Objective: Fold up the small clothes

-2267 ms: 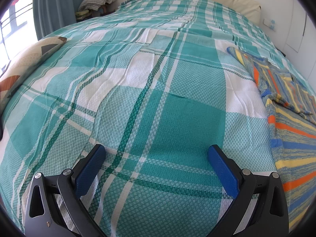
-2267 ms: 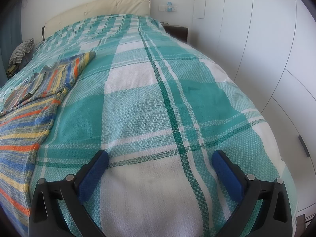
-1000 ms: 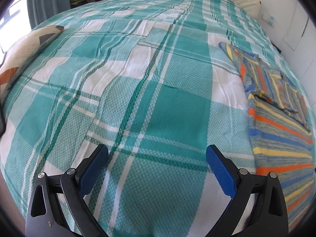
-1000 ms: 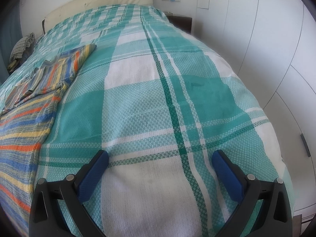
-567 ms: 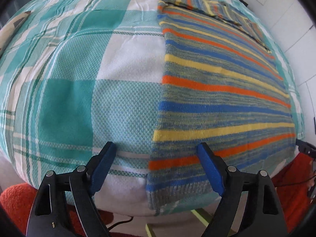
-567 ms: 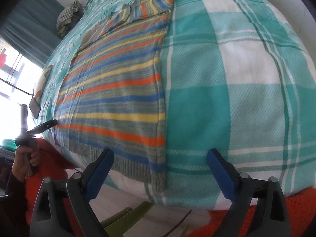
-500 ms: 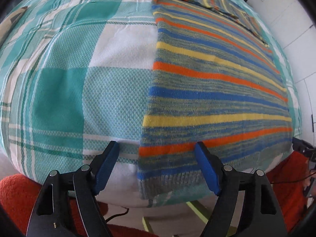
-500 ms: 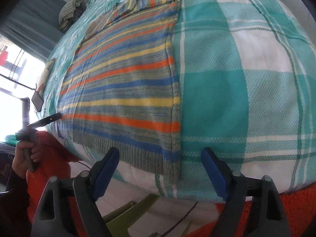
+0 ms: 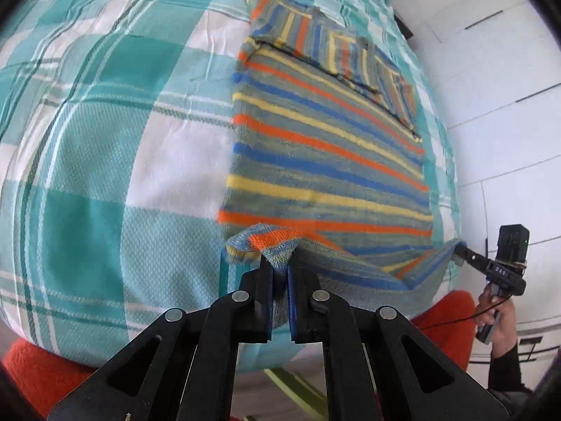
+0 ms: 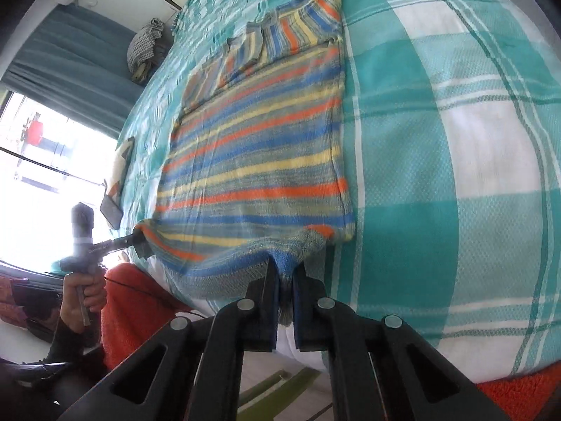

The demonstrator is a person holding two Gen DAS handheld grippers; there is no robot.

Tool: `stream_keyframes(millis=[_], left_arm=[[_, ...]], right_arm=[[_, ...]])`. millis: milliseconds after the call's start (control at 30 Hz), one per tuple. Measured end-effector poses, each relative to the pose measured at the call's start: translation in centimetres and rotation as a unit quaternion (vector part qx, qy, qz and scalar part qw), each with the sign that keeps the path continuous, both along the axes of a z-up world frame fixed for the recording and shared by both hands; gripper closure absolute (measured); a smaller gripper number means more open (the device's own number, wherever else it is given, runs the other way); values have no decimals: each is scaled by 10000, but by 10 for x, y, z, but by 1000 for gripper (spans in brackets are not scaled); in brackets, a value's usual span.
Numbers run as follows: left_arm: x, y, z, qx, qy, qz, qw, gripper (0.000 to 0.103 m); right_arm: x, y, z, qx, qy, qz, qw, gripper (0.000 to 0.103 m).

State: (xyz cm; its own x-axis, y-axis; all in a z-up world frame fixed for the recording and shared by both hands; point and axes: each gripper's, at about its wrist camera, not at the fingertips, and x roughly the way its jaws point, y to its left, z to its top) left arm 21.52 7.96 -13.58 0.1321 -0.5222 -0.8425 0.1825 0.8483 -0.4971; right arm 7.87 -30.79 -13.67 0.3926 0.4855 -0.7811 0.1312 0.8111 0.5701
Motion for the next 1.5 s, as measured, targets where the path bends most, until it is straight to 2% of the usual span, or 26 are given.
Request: stream_keyframes(millis=[100, 233, 267, 333, 367, 400, 433, 467, 533, 600, 667, 767, 800, 833, 900, 933, 967, 1000, 1033, 1100, 1133, 1167, 1233, 1333, 1433, 1500], left_arm=[[66, -13, 14, 55, -286, 88, 9995, 98], [169, -36, 21, -5, -444, 410, 9982, 98], [195, -37, 20, -23, -553, 474, 9973, 94], [244, -45, 16, 387, -811, 887, 9920, 76], [259, -45, 12, 712, -856, 1184, 9867, 46], [267, -42, 10, 874, -901, 1448, 9815, 33], [270, -37, 7, 820, -956, 1597, 9791, 33], [269, -32, 6, 666, -981, 1606, 9799, 33], [259, -21, 5, 520, -1116, 1574, 9798, 32], [245, -16, 2, 607, -1295, 1459, 9789, 31], [224, -13, -4, 680, -1340, 1321, 9798, 30], [189, -12, -15, 812, -1398, 1129, 9804, 22], [181, -15, -22, 1018, -1454, 1039, 9786, 19], [176, -20, -30, 1386, -1458, 944, 9750, 19], [171, -26, -53, 2260, -1273, 779, 9626, 25], [164, -24, -54, 2335, -1394, 762, 9593, 25], [158, -22, -50, 2416, -1481, 787, 9558, 25], [153, -19, -46, 2543, -1436, 829, 9528, 26], [145, -15, -41, 2547, -1371, 864, 9533, 27], [123, -5, -28, 2197, -1430, 880, 9610, 25], [109, -1, -22, 2053, -1513, 877, 9629, 23], [93, 3, -19, 1957, -1641, 883, 9628, 17], [63, 7, -14, 1819, -1985, 942, 9585, 10], [31, 10, -19, 1693, -2389, 1149, 9493, 6], [25, 10, -38, 1722, -2366, 1260, 9479, 6], [27, 5, -52, 1962, -2350, 1136, 9452, 5]], right_arm=[[57, -19, 15, -7, -325, -201, 9993, 97], [159, -47, 28, -207, -593, -417, 9972, 97], [184, -59, 30, -238, -653, -544, 9961, 97], [238, -75, 27, -97, -849, -731, 9937, 94], [261, -84, 23, -133, -935, -883, 9916, 85], [282, -89, 18, -268, -996, -1103, 9885, 74], [295, -96, 13, -481, -988, -1334, 9850, 51], [299, -101, 9, -615, -972, -1565, 9810, 49], [295, -108, 6, -454, -1079, -1791, 9768, 49], [280, -110, 7, -450, -1223, -1712, 9766, 49], [260, -105, 10, -790, -1337, -1402, 9779, 49], [229, -86, 14, -1260, -1476, -914, 9767, 49], [219, -76, 16, -1441, -1542, -708, 9749, 49], [210, -66, 15, -1574, -1611, -456, 9732, 49], [200, -46, 5, -1740, -1599, 50, 9717, 49], [199, -41, -7, -1845, -1375, 189, 9730, 49], [198, -38, -26, -2086, -942, 253, 9731, 51], [195, -40, -43, -2314, -516, 244, 9712, 53], [185, -43, -45, -2305, -603, 180, 9710, 54], [165, -47, -31, -2512, -778, -74, 9648, 51], [154, -48, -21, -2556, -894, -233, 9624, 49], [141, -50, -11, -2541, -1064, -355, 9607, 43], [115, -52, 2, -2616, -1388, -553, 9536, 29], [78, -55, 7, -3019, -1610, -907, 9353, 28], [51, -62, -2, -3217, -1555, -1403, 9234, 27], [41, -68, -11, -3365, -1357, -1705, 9161, 27]])
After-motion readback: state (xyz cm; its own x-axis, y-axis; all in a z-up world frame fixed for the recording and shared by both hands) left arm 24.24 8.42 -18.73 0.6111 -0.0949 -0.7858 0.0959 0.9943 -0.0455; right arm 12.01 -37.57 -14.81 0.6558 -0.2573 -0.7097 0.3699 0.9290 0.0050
